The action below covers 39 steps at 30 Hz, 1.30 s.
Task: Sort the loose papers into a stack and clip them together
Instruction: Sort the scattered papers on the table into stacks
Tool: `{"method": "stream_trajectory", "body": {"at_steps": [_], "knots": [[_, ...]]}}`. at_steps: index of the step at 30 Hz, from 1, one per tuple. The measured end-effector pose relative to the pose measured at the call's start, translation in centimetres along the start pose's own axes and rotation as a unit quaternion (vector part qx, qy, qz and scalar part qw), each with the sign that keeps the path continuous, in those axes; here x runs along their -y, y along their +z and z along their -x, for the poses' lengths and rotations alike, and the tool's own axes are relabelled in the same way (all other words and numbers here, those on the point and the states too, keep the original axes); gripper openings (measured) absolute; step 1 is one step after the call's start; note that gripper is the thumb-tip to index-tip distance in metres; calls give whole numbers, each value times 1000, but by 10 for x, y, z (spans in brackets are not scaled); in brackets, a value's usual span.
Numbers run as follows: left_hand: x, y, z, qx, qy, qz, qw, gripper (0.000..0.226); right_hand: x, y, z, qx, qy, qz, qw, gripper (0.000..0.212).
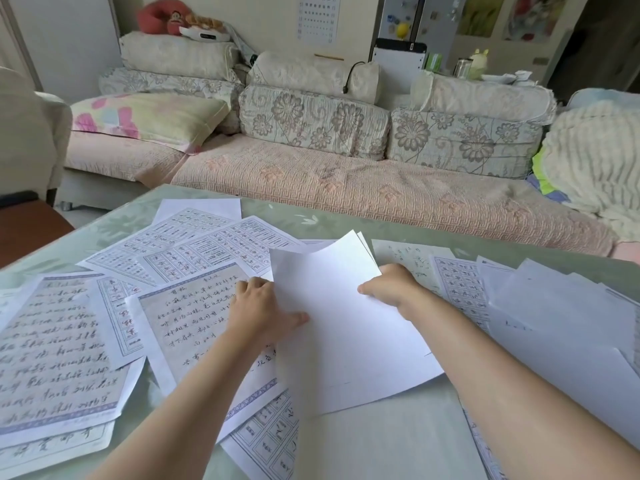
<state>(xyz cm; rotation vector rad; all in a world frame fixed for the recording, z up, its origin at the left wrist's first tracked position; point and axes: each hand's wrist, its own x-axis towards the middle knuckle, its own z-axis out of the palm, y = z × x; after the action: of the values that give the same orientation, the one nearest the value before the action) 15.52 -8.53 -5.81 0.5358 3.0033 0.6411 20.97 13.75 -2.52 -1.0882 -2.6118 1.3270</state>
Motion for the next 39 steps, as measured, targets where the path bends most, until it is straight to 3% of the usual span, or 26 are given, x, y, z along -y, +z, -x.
{"method": "stream_trajectory", "body": {"at_steps": [2, 4, 6, 9, 13, 15, 17, 20, 23, 24, 26, 27, 28, 31, 36, 39], "knots": [[2, 2, 2, -12, 14, -16, 1000, 83, -5, 4, -6, 3, 2, 29, 1000, 66], [5, 6, 5, -20, 29, -34, 999, 88, -10, 11, -12, 9, 3, 69, 998, 71], [10, 12, 7, -21, 39, -46, 998, 95, -4, 13, 1, -13, -1, 75, 997, 59], [16, 17, 6, -6, 39, -46, 998, 99, 3, 9, 9, -38, -18, -19, 999, 36], [16, 15, 6, -22, 43, -45, 998, 94, -1, -6, 2, -52, 25, -87, 995, 41], [16, 14, 6, -33, 46, -44, 997, 90, -8, -11, 1, -41, 41, -98, 994, 27], [16, 13, 6, -36, 44, -37, 998, 88, -12, -13, 4, -13, 11, -92, 996, 16], [14, 8, 6, -36, 32, -14, 999, 91, -13, -18, 18, 5, -46, -98, 994, 18], [6, -3, 7, -56, -5, 144, 988, 88, -11, -29, 35, 15, -86, -170, 982, 20], [2, -9, 7, -48, -24, 246, 968, 86, -10, -33, 40, 16, -97, -189, 977, 22], [-8, -21, 11, -6, -62, 447, 892, 74, -9, -41, 54, 19, -108, -224, 969, 24], [-13, -25, 15, 12, -76, 506, 859, 60, -10, -44, 60, 18, -111, -232, 966, 23], [-17, -28, 18, 25, -80, 521, 850, 45, -11, -46, 66, 11, -111, -227, 967, 20], [-25, -31, 35, 49, -62, 464, 882, 21, -28, -44, 84, -25, -100, -151, 983, 15], [-23, -23, 63, 111, 13, 179, 977, 24, -68, -30, 106, -39, -35, 13, 999, 14], [-23, -16, 74, 85, 43, 45, 994, 42, -76, -23, 115, -43, 29, 101, 994, 31]]}}
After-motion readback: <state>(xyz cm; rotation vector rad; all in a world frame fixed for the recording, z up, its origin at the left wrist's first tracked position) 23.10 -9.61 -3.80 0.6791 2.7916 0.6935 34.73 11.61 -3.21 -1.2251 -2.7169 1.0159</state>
